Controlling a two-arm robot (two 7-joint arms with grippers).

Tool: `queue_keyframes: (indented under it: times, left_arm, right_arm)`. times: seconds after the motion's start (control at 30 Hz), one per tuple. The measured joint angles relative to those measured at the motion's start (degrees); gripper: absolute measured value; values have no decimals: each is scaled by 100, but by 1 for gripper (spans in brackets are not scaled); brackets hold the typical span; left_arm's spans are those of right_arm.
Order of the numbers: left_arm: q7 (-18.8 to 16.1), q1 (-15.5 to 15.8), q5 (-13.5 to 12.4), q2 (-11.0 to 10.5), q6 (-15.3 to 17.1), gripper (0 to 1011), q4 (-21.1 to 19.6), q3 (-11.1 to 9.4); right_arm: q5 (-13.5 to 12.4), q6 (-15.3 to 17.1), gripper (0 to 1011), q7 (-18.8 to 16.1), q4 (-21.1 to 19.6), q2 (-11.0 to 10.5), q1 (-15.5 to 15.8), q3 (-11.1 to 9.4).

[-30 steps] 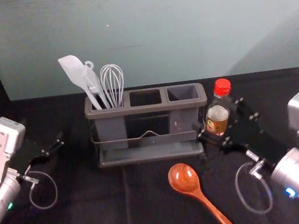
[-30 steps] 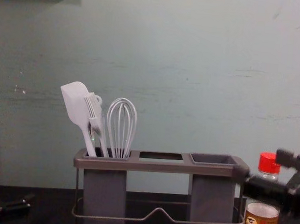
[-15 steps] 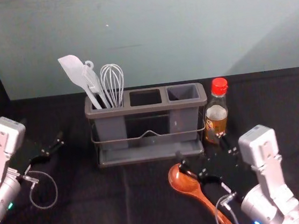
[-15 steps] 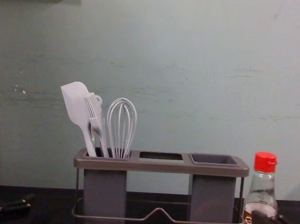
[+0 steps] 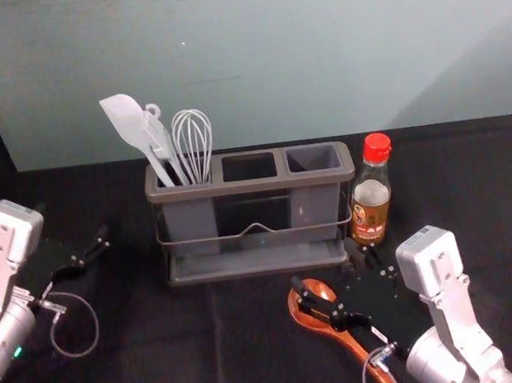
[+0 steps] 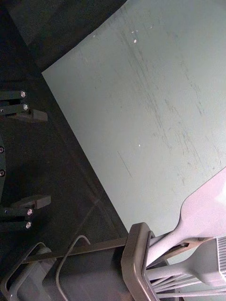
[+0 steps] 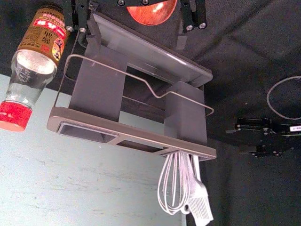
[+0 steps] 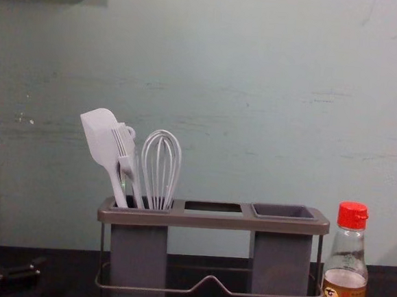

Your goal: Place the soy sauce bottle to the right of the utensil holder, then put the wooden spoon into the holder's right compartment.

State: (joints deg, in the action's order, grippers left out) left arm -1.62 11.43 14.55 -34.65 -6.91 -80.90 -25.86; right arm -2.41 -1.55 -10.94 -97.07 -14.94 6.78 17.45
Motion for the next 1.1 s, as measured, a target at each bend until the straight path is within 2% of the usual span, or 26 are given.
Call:
queue_keyframes:
  times: [0.7,0.8,0.93,0.97,1.03,1.07,1.1]
  left_arm:
    - [0,0,0,0,0,1011,0,0]
    - [0,0,0,0,0,1011,0,0]
    - [0,0,-1,0,0,1012,0,0]
    - [0,0,0,0,0,1011,0,0]
    - [0,0,0,0,0,1011,0,0]
    - [0,0,0,0,0,1011,0,0]
    - [0,0,-1,0,0,1011,0,0]
  right_arm:
    - [13,68,1002,17,-5,26,2,-17]
    - [14,315,1003,-39,-82,45,47,-53]
    - [-77,966,1003,-124,-356,56,119,-118]
    - [-94,1335,1002,-132,-513,57,143,-130]
    - [-87,1749,1003,-123,-665,66,157,-132]
    - [-72,2139,1003,-99,-808,81,157,-130]
    - [-59,2331,1002,-93,-867,89,155,-128]
